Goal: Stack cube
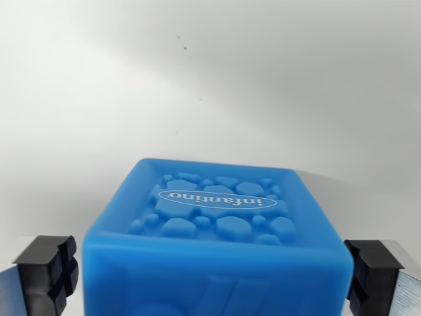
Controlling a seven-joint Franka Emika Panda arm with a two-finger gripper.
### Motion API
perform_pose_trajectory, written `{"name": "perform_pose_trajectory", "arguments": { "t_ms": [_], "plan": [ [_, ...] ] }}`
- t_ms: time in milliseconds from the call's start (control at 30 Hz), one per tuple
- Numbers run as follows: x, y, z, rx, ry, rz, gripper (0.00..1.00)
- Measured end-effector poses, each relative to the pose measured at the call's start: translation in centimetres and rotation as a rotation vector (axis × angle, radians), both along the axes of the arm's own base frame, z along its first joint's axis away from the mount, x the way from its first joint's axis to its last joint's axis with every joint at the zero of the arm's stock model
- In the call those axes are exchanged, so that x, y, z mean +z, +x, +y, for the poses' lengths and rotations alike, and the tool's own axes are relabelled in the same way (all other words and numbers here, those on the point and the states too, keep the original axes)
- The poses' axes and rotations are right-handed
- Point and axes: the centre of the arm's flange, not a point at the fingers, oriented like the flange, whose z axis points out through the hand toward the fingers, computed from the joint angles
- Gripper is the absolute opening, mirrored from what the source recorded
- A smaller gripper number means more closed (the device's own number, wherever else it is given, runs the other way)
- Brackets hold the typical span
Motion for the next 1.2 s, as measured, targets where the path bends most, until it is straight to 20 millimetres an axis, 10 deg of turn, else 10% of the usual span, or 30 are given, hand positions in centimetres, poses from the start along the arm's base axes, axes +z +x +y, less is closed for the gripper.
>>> {"name": "perform_pose_trajectory", "arguments": {
  "t_ms": [33, 1200],
  "plan": [
    [-0.04, 0.00, -0.01, 0.000, 0.000, 0.000, 0.00],
    [-0.04, 0.02, -0.01, 0.000, 0.000, -0.001, 0.00]
  ]
}}
